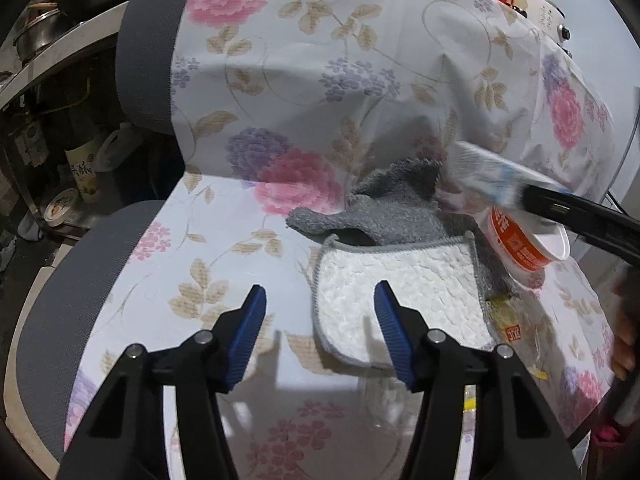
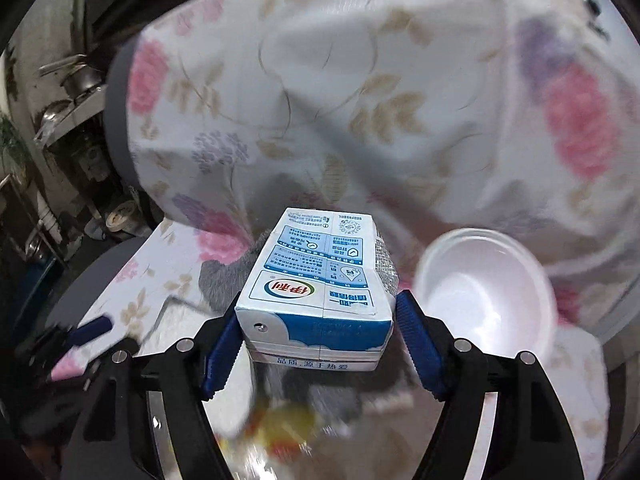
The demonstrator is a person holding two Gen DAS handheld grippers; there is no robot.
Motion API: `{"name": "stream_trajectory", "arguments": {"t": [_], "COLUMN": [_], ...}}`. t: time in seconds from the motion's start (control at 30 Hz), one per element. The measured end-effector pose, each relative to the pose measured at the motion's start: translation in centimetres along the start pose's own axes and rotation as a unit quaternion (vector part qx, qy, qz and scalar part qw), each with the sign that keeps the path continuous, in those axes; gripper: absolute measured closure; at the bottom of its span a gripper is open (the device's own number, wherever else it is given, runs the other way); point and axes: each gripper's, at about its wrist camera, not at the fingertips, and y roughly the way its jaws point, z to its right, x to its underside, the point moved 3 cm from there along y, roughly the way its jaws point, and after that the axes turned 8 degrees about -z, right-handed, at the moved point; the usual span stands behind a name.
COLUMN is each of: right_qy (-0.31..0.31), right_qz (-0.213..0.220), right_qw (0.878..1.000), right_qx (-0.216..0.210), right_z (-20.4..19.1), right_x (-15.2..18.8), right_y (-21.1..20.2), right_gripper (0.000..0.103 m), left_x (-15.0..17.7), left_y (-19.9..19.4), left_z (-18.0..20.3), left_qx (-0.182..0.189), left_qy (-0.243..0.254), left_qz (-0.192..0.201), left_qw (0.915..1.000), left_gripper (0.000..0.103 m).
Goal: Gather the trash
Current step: 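Lift the milk carton with the right gripper while the left gripper grasps a gray cloth strip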
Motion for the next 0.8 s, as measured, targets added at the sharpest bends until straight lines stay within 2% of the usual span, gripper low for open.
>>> {"name": "stream_trajectory", "arguments": {"t": [0.2,0.37,0.43,0.47,0.5,0.57,0.67,0.8], "right_qy": [0.022,0.041,0.045,0.047,0.048,0.050,0.041,0.051], "right_qz": [0.015,0.000,-0.005,-0.008,-0.014,-0.020,-0.029,-0.035], "right_qw": [0.999,0.994,0.992,0.991,0.990,0.990,0.989,0.989], "right_qx": [0.045,0.098,0.117,0.125,0.133,0.134,0.138,0.132], "right_z": [4.2,7.6,8.5,8.7,8.9,9.2,9.3,9.7], "right_x": [6.5,11.4,12.6,13.2,13.7,14.6,15.2,15.9], "right_y": [-5.3,-6.5,-6.5,-6.3,-6.0,-5.7,-5.0,-4.5], "right_gripper": [0.029,0.029,0.029,0.029,0.029,0.029,0.028,0.028], "left_x": [0.3,0.8,0.8,0.7,0.7,0.7,0.6,0.2], "left_y": [2.6,3.7,3.4,3.1,2.8,1.7,0.2,-4.4], "left_z": [0.6,0.3,0.5,0.7,0.8,1.3,1.7,3.4], "left_qx": [0.010,0.025,0.039,0.037,0.034,0.025,0.034,0.073], "left_qy": [0.003,-0.012,-0.013,-0.009,-0.005,0.007,0.009,0.019], "left_qz": [-0.030,-0.045,-0.042,-0.038,-0.033,-0.013,0.003,0.048], "left_qw": [0.9995,0.9986,0.9983,0.9986,0.9989,0.9996,0.9994,0.9960], "left_gripper": [0.056,0.056,0.073,0.088,0.096,0.099,0.101,0.101]}}
